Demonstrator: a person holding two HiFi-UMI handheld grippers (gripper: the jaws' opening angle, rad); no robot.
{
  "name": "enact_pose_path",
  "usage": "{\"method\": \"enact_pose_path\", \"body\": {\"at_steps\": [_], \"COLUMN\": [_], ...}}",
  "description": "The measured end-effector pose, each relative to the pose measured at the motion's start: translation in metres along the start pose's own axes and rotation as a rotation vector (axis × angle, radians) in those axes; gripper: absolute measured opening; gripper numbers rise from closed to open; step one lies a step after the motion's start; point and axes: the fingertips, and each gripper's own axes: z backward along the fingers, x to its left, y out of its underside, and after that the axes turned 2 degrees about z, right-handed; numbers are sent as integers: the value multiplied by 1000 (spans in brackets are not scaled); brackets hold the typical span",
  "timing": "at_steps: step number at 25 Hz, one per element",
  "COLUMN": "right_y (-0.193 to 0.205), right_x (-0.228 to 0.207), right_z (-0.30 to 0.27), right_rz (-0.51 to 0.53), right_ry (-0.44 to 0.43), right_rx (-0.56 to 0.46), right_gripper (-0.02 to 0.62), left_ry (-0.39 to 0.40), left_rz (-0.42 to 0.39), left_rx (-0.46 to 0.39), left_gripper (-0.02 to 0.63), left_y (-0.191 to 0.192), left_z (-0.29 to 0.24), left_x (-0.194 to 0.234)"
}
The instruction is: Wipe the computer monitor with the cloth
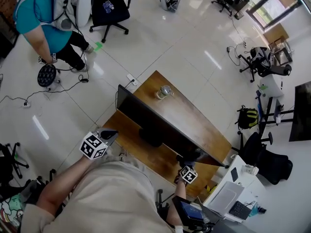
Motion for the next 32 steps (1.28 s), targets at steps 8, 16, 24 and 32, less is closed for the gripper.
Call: {"method": "enact_pose_path", "body": {"at_steps": [8, 16, 24, 32], "right_y": [7, 7, 5, 4], "right_x": [10, 38, 60, 80], "right_z": [-3, -11, -16, -18], "right_rz": [-42, -23, -28, -19], "right_ry": [3, 10, -5, -13], "right_rx": [42, 56, 74, 85], "right_gripper": [81, 81, 81, 82], "left_ry": [-11, -26, -31, -34], "left_rz": [18, 29, 36, 45], "left_rx": [6, 6, -1, -9], "left_gripper": [2, 2, 2, 2], "left_y": [2, 1, -3, -4], "left_z": [15, 30, 39, 50], "left_x": [15, 35, 51, 65]}}
